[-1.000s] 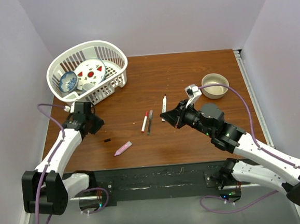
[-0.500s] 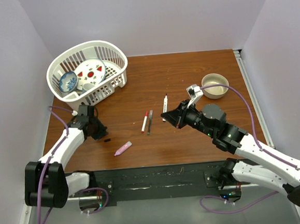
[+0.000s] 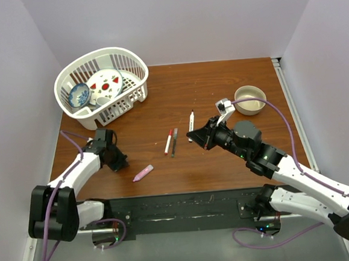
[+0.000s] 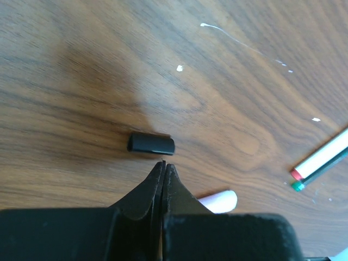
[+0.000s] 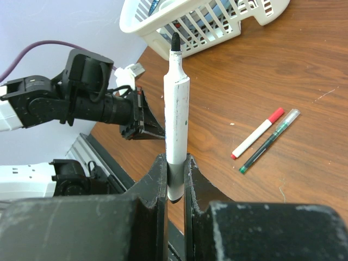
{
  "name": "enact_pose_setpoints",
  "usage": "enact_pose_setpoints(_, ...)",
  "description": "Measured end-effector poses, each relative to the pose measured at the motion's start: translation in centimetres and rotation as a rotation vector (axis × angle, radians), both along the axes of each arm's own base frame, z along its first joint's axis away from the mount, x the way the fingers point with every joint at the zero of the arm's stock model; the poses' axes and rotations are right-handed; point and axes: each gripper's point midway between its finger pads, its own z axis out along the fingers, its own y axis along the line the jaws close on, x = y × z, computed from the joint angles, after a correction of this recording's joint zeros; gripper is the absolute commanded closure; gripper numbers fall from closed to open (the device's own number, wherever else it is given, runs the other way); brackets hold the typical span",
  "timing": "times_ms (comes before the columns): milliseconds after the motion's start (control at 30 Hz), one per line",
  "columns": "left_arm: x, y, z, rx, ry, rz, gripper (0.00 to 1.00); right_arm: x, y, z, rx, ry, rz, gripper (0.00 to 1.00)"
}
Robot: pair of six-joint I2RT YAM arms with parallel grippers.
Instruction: Insert the pens into the pen caps
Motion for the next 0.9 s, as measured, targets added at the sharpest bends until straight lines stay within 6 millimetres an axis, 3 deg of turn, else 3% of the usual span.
enact_pose_setpoints(200, 0.0, 0.2, -1.0, 0.023, 0.030, 0.003, 1.00, 0.0, 0.0, 0.0, 0.000, 0.000, -0.001, 1.00)
enact_pose_setpoints(400, 2.3, 0.0, -0.9, 0.026, -0.031, -0.008, 1.00, 0.0, 0.0, 0.0, -0.001, 0.000, -0.001, 1.00)
enact_pose_setpoints(600, 4.8, 1.0, -0.7, 0.113, -0.045, -0.038, 1.00, 0.1, -0.3, -0.2, -0.013, -0.001, -0.012, 1.00)
enact_pose_setpoints(633, 4.9, 1.3, -0.6, 0.129, -0.046, -0.044, 0.88, 0.2, -0.3, -0.2, -0.015, -0.002, -0.018, 1.00)
enact_pose_setpoints(733, 5.3, 1.8, 0.2, 0.174, -0.050, -0.079, 0.73, 0.3, -0.4, -0.3, -0.019, -0.004, -0.025, 1.00)
enact_pose_setpoints(900, 5.9, 2.7, 2.1, 0.245, -0.049, -0.152, 0.63, 0.3, -0.4, -0.3, -0.020, -0.004, -0.026, 1.00)
